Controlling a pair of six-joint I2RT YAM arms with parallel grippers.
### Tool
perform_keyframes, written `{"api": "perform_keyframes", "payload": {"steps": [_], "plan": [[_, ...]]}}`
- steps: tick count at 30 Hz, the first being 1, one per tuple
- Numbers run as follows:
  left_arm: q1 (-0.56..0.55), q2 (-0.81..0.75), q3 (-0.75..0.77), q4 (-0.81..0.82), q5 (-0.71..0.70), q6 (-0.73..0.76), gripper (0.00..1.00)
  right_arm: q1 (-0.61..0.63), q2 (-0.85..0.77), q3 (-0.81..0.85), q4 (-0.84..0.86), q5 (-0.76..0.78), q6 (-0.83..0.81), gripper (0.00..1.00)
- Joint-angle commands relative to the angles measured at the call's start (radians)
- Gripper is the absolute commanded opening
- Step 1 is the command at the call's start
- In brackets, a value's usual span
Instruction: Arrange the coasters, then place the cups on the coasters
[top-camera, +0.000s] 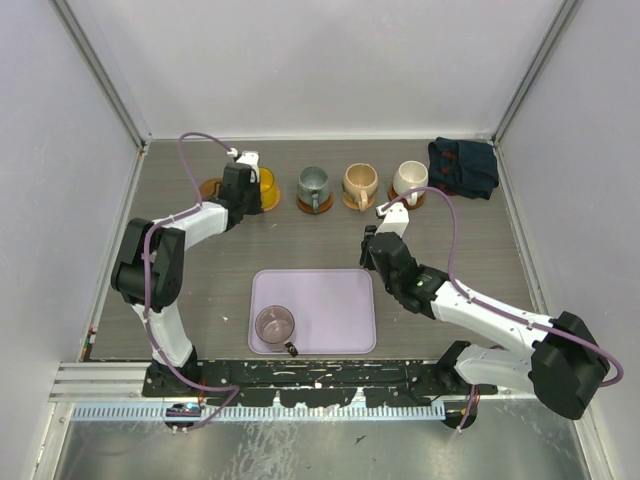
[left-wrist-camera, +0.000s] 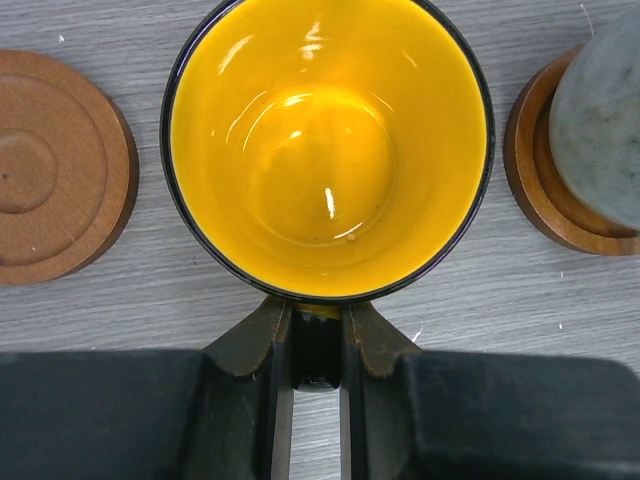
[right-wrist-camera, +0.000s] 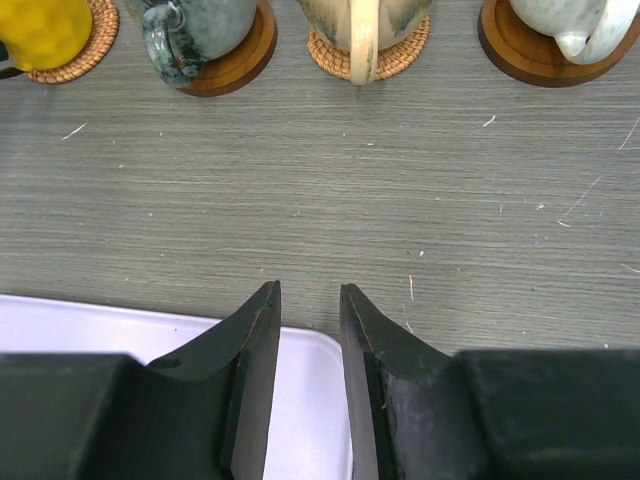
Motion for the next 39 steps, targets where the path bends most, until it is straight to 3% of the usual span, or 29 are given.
{"api": "perform_keyframes", "payload": {"steps": [1,37,39], "plan": [[0.005,-0.011,0.062,0.096,-0.002,-0.006,0.0,-0.001,0.004,0.041,0.065,0.001,-0.002,0.36],[0.005,0.02,0.061,0.171,-0.048,-0.009,0.0,-0.002,0.042,0.047,0.084,-0.025,0.002,0.36],[0.005,0.024,0.062,0.17,-0.048,-0.01,0.08,-0.002,0.044,0.05,0.085,-0.028,0.003,0.35]]}}
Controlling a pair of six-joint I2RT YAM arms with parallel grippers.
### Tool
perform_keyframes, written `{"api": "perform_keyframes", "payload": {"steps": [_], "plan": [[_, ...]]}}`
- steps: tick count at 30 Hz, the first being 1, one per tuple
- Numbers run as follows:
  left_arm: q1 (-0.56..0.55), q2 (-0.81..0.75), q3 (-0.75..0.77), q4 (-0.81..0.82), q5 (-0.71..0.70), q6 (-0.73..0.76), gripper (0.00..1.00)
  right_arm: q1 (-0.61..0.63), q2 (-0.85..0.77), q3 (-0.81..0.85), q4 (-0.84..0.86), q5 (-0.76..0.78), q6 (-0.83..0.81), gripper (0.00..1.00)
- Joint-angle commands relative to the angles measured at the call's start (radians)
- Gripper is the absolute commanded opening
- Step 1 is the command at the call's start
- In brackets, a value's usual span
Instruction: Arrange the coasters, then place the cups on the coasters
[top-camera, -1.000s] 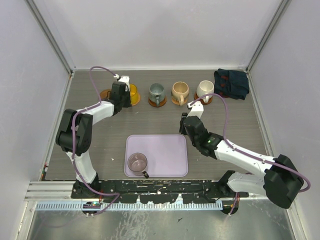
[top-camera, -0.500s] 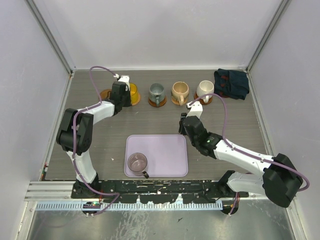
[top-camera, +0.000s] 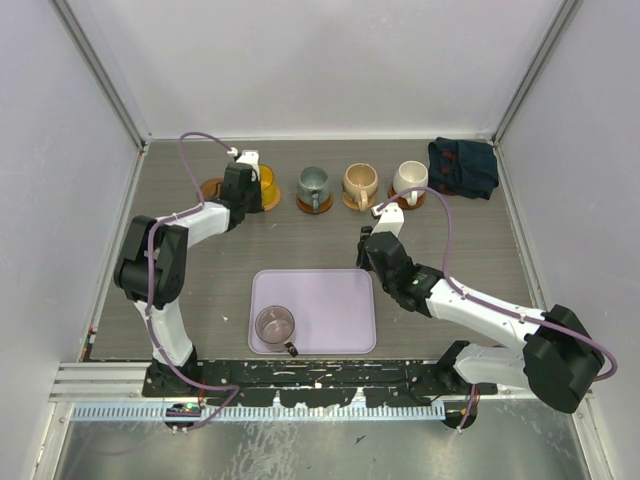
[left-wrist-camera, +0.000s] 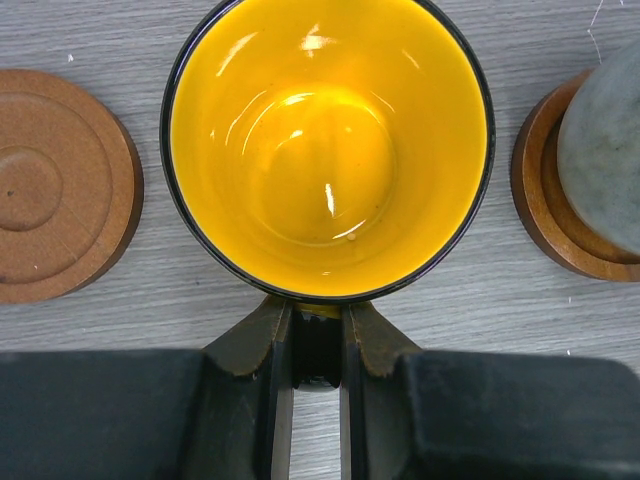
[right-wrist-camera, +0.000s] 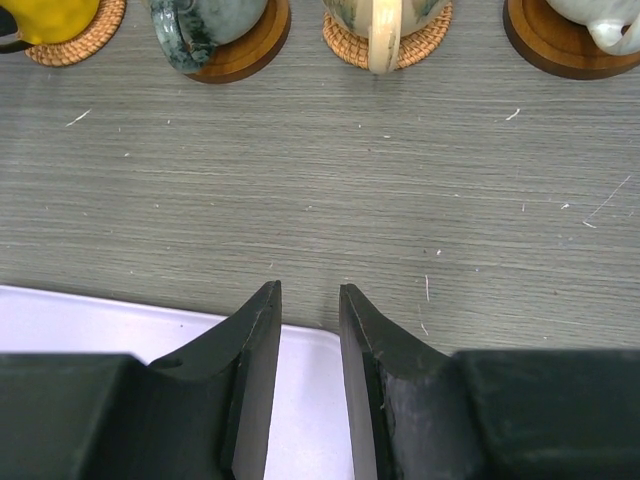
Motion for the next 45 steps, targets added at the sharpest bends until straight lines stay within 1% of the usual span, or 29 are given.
{"api": "perform_keyframes", "payload": {"steps": [1,2,6,10,12,14,22,24,26,29,32,40,41,45], "plan": [[0.005,-0.003,0.057,0.12,-0.026,-0.008,0.1,-0.001,0.004,0.051,0.053,0.0,0.003,0.35],[0.005,-0.005,0.054,0.121,-0.023,-0.009,0.12,-0.002,0.004,0.051,0.053,0.001,0.004,0.35],[0.005,-0.007,0.057,0.111,-0.018,-0.011,0.28,-0.003,0.002,0.053,0.053,0.0,0.004,0.35],[0.005,-0.017,0.051,0.1,-0.017,-0.009,0.37,-0.002,-0.002,0.052,0.054,-0.001,0.005,0.35],[0.004,-0.021,0.048,0.094,-0.018,-0.009,0.44,-0.001,-0.003,0.051,0.054,-0.002,0.009,0.35],[0.005,-0.027,0.043,0.092,-0.018,-0.01,0.47,-0.001,-0.005,0.05,0.053,-0.004,0.013,0.35],[0.005,-0.067,0.004,0.091,-0.018,-0.021,0.51,-0.002,-0.028,0.041,0.052,-0.007,0.019,0.35],[0.004,-0.087,-0.009,0.083,-0.018,-0.025,0.56,-0.002,-0.032,0.038,0.049,-0.007,0.022,0.35],[0.005,-0.112,-0.025,0.073,-0.018,-0.031,0.64,-0.002,-0.036,0.034,0.049,-0.009,0.026,0.35],[0.005,-0.164,-0.056,0.053,-0.026,-0.038,0.71,-0.001,-0.044,0.026,0.047,-0.016,0.033,0.35],[0.005,-0.238,-0.095,0.026,-0.036,-0.052,0.75,-0.001,-0.055,0.021,0.043,-0.026,0.035,0.35],[-0.012,-0.492,-0.296,-0.07,-0.036,-0.13,0.78,-0.002,-0.085,0.003,0.007,-0.044,0.037,0.35],[-0.023,-0.528,-0.32,-0.094,-0.025,-0.139,0.79,-0.001,-0.09,0.0,0.006,-0.047,0.038,0.35],[-0.143,-0.673,-0.385,-0.241,-0.048,-0.151,0.86,-0.002,-0.094,-0.003,0.004,-0.067,0.036,0.36]]}}
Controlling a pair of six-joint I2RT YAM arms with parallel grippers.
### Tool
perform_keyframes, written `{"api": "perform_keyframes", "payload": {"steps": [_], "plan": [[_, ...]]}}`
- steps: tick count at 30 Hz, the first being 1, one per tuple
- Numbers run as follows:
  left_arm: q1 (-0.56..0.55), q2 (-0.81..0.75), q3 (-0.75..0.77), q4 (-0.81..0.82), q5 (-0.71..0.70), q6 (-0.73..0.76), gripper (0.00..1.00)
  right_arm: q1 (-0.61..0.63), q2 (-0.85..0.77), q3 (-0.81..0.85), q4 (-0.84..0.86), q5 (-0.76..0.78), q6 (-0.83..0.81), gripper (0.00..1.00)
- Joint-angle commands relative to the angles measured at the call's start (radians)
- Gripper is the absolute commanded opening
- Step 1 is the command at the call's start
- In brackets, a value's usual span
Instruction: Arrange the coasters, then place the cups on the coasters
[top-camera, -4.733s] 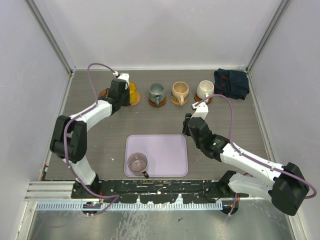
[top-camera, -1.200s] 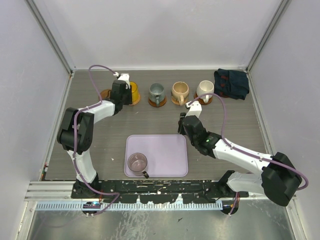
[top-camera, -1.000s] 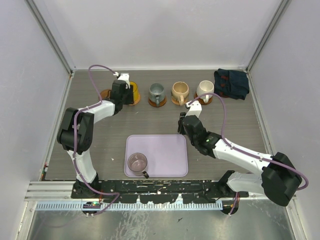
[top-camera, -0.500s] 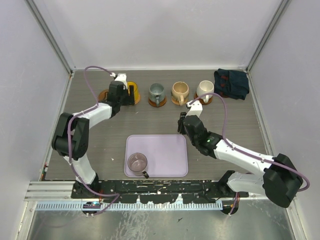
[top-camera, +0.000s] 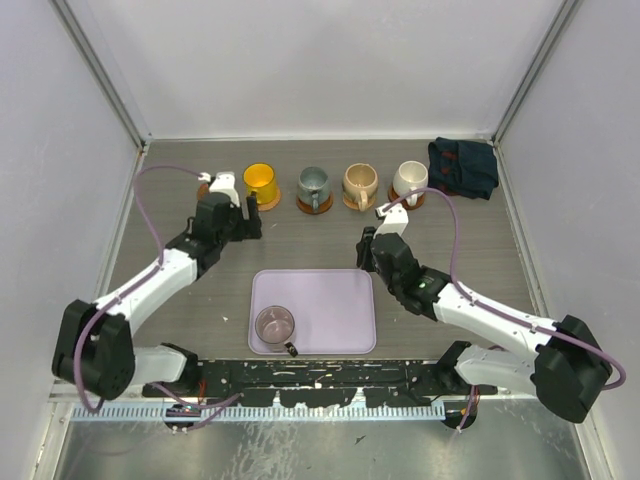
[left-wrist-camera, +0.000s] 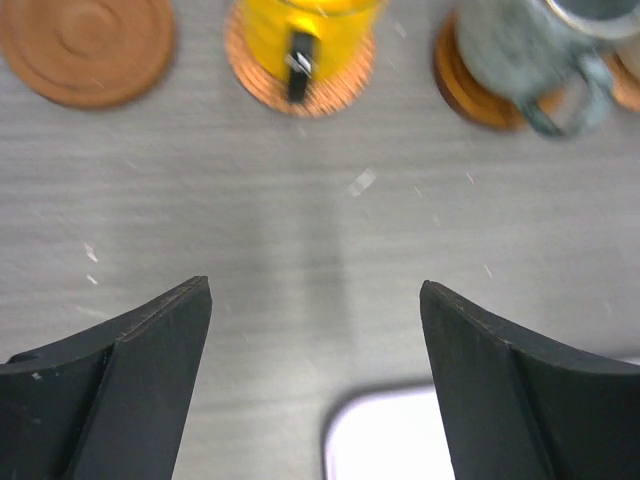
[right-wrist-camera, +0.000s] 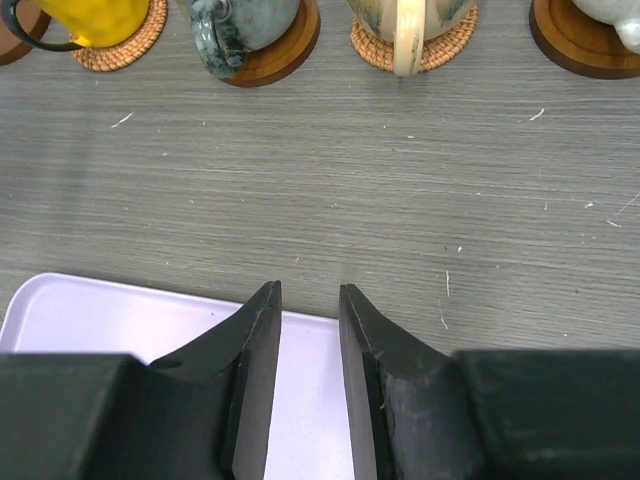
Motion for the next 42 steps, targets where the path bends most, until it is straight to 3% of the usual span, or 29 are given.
{"api": "perform_keyframes", "payload": {"steps": [1,5,9,21,29,33,42], "plan": [[-0.137,-0.155,-0.051,-0.182,-0.024,-0.047,0.87,-0.002,-0.026,0.006,0.021,-0.035,0.004,0.35],[-0.283,-0.282,-0.085,-0.327,-0.06,-0.119,0.86,-0.001,0.002,0.03,0.0,-0.116,-0.015,0.34],[-0.373,-0.381,-0.115,-0.436,-0.078,-0.197,0.8,-0.002,0.031,0.041,-0.025,-0.204,-0.027,0.3],[-0.458,-0.627,-0.191,-0.643,0.004,-0.35,0.66,0.0,0.041,0.032,-0.065,-0.323,-0.021,0.28],[-0.524,-0.62,-0.22,-0.635,0.072,-0.398,0.53,0.0,0.043,0.03,-0.058,-0.337,-0.006,0.28],[-0.554,-0.595,-0.221,-0.636,0.074,-0.399,0.52,-0.001,0.046,0.028,-0.056,-0.339,-0.003,0.28],[-0.587,-0.524,-0.243,-0.608,0.076,-0.4,0.33,-0.001,0.055,0.029,-0.043,-0.337,0.002,0.28]]}}
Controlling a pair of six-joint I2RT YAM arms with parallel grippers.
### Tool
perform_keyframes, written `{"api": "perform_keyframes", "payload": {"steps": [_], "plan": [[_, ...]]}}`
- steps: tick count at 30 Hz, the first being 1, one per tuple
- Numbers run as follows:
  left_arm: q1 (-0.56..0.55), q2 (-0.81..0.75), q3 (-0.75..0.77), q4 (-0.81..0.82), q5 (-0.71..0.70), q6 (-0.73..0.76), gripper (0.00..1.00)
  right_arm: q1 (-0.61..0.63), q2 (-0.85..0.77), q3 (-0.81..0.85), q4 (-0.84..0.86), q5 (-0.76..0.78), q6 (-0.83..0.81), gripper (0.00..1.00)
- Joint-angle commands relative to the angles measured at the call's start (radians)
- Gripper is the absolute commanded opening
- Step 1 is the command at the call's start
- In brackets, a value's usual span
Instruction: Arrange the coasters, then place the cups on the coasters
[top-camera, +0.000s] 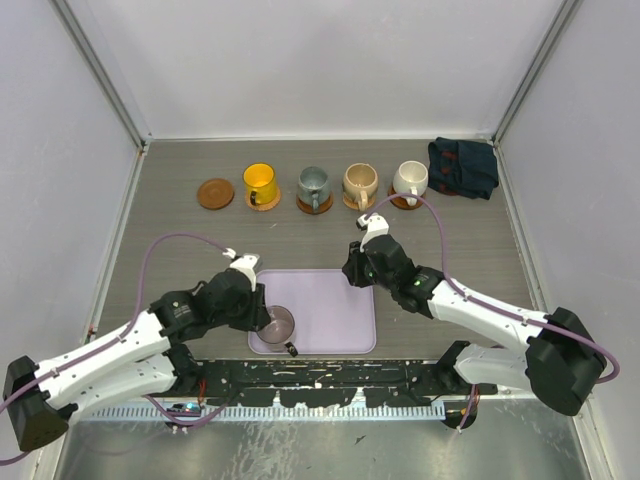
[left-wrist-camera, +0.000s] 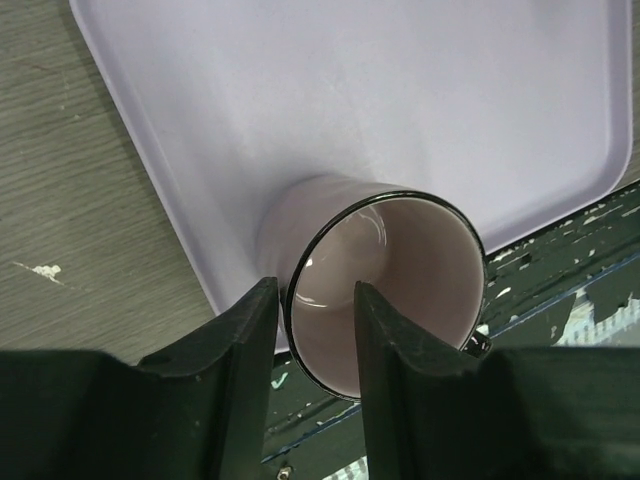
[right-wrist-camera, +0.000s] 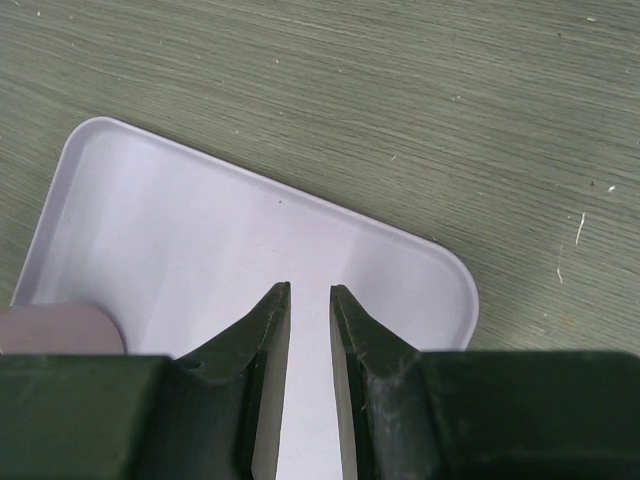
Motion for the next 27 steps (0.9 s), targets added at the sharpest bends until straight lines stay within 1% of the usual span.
{"api": "perform_keyframes", "payload": {"steps": [1,8,13,15,17,18,20,21,27], "plan": [[-0.012,0.023,-0.008,0.04,0.006,-0.005,0.3,0.0,0.008,0.029,0.041,-0.008,0.016,0.28],[-0.012,0.081,0.011,0.099,-0.026,0.053,0.1,-0.001,0.018,0.028,0.052,-0.004,0.02,0.28],[-0.011,0.132,0.024,0.183,-0.036,0.129,0.09,0.0,0.022,0.023,0.057,-0.012,0.027,0.28],[-0.012,0.16,0.031,0.214,-0.048,0.166,0.11,0.0,0.022,0.019,0.061,-0.02,0.032,0.28],[-0.011,0.186,0.037,0.243,-0.064,0.204,0.15,0.0,0.018,0.015,0.062,-0.028,0.035,0.28],[-0.011,0.197,0.042,0.26,-0.071,0.219,0.19,0.0,0.016,0.012,0.062,-0.032,0.035,0.28],[-0.011,0.216,0.046,0.292,-0.093,0.244,0.31,-0.001,0.012,0.007,0.062,-0.036,0.036,0.28],[-0.011,0.223,0.048,0.313,-0.101,0.258,0.34,0.0,0.008,0.004,0.06,-0.037,0.035,0.28],[-0.011,0.275,0.075,0.438,-0.156,0.356,0.37,-0.001,0.001,-0.004,0.059,-0.043,0.036,0.28]]}}
